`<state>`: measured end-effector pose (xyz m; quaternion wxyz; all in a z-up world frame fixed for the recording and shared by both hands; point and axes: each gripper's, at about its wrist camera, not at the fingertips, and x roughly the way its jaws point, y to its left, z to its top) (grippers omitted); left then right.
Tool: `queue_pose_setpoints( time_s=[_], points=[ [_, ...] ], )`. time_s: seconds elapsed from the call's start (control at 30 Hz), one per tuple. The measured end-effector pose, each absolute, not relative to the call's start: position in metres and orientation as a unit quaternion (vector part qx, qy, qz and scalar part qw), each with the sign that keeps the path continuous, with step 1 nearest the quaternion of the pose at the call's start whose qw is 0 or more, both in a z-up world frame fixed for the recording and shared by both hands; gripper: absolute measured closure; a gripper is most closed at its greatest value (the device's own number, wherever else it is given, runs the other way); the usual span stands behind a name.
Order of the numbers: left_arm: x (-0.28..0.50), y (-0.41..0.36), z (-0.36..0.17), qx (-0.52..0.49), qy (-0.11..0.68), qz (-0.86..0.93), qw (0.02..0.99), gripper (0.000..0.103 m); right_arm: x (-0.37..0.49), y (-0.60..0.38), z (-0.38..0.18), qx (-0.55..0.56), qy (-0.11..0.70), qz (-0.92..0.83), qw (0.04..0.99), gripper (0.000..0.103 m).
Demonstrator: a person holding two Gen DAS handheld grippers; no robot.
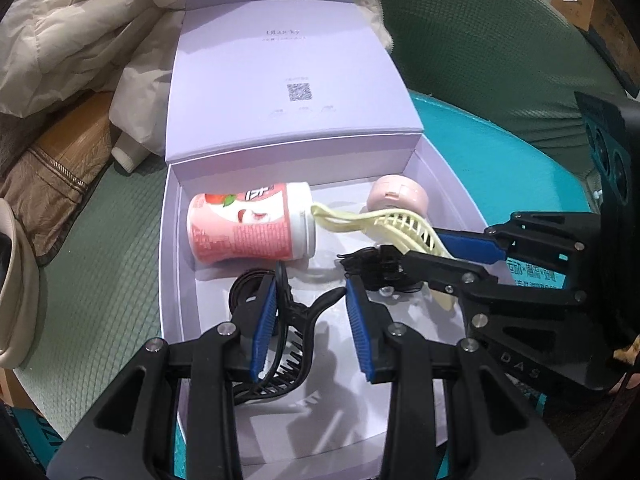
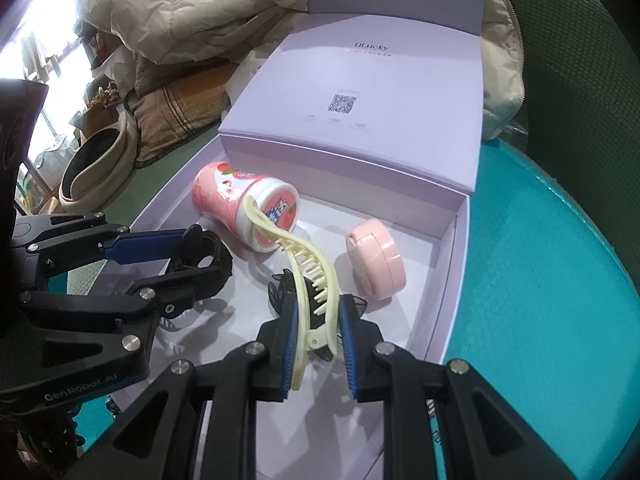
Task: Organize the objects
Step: 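Carry the black clip and cream claw clip into the lavender box with both tools, then open both tools to release the two clips inside the box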
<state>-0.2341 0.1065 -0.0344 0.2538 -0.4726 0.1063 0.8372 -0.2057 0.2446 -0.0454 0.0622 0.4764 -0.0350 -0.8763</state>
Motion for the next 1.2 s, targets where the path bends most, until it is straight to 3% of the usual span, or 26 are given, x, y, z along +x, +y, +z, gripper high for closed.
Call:
queue_pose_setpoints(
  time_s=[0.6,1.2],
  points=[
    [-0.238,0.103,-0.046,-0.481,0.104,0.836,0.241,0.07,-0.209,0.243,-0.051,0.484,-0.032,-0.872,0.057,0.083],
    [-0.231,0.096,-0.028,-0.474,0.102,0.846,0.22,0.068,-0.19,0.24,-0.023,0.463,-0.026,-0.885,0.048,0.071]
  ],
)
